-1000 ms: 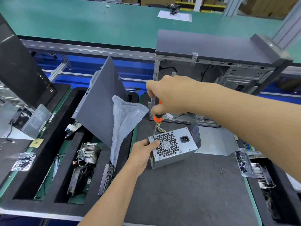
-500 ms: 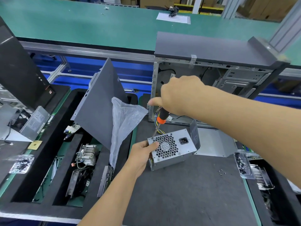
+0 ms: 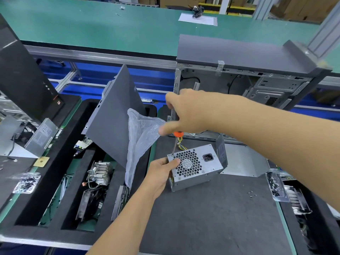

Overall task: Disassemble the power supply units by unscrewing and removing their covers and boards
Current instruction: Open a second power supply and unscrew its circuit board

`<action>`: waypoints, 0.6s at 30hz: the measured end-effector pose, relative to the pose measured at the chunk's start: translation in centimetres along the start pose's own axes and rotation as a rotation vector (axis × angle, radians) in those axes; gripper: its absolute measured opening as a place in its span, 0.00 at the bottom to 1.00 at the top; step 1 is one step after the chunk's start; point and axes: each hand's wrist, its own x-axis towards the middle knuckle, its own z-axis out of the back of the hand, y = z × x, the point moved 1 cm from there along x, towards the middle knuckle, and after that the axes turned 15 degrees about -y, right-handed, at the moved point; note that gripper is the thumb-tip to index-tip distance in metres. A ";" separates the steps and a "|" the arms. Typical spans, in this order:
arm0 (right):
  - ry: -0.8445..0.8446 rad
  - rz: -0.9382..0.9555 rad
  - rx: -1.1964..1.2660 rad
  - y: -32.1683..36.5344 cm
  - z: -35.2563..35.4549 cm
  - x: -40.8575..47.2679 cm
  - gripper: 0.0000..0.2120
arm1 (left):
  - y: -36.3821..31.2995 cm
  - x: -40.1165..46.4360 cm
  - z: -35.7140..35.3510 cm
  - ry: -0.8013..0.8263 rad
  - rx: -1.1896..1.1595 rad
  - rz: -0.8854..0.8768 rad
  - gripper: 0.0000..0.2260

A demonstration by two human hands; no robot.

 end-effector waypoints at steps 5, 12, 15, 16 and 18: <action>-0.150 0.123 -0.415 0.2 0.0 -0.1 0.21 | 0.0 0.0 0.0 -0.003 0.025 0.003 0.06; -0.052 0.127 0.053 -0.9 0.1 -0.1 0.16 | 0.0 0.1 -0.1 -0.011 0.017 0.004 0.05; 0.036 0.134 0.198 -0.3 0.3 -0.3 0.20 | 0.1 0.1 -0.1 -0.008 0.027 0.005 0.05; 0.041 0.119 0.175 -0.1 0.2 -0.3 0.21 | 0.1 0.2 -0.1 -0.006 0.025 0.002 0.05; 0.000 0.037 0.026 0.5 0.1 -0.4 0.29 | 0.1 0.2 0.0 0.001 0.024 -0.006 0.06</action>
